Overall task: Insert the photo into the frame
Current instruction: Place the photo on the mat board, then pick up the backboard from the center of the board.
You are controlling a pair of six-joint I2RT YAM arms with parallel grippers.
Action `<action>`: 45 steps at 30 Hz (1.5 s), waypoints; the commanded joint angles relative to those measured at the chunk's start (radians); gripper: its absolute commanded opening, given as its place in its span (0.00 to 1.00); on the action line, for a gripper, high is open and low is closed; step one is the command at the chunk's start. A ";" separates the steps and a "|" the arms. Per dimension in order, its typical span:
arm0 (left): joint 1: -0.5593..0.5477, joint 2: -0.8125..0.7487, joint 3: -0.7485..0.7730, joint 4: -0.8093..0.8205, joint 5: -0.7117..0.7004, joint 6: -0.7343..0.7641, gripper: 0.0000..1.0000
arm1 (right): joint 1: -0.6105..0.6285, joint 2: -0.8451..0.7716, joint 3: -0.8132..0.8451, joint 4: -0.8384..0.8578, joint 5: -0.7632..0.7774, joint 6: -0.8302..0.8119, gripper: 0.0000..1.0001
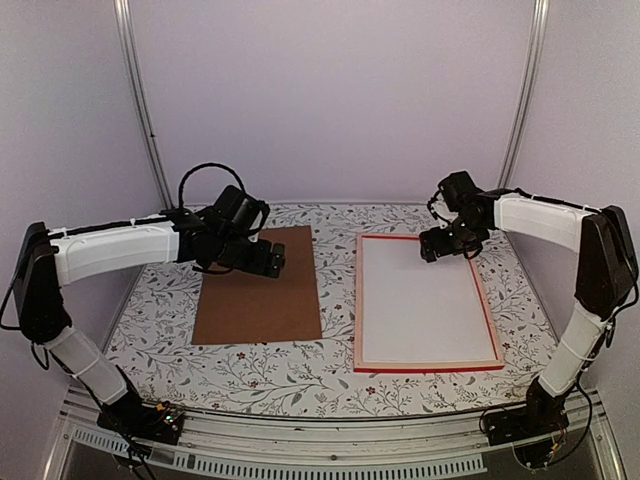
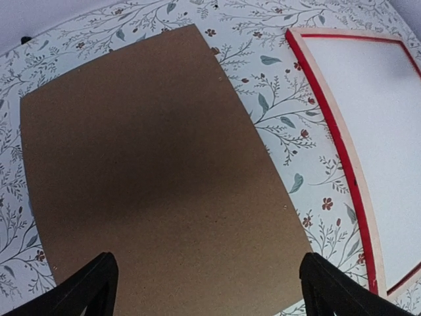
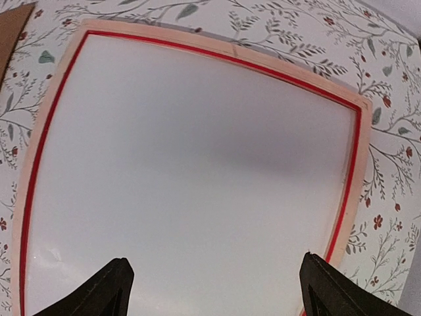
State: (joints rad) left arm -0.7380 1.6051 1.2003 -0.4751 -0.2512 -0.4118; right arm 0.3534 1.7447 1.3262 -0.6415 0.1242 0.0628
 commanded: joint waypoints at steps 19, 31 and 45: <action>0.472 -0.386 -0.313 -0.002 0.185 -0.012 1.00 | 0.407 0.157 0.183 0.280 -0.078 -0.024 0.99; 0.758 -0.362 -0.387 0.064 0.391 -0.030 0.99 | 0.511 0.349 0.408 0.306 -0.305 0.038 0.99; 0.792 -0.120 -0.481 0.324 0.544 -0.126 0.90 | 0.517 0.643 0.655 0.199 -0.274 0.248 0.98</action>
State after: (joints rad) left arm 0.0471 1.4166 0.7311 -0.2676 0.2005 -0.5179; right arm 0.8722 2.3329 1.9438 -0.3878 -0.1967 0.2279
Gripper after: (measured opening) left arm 0.921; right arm 0.983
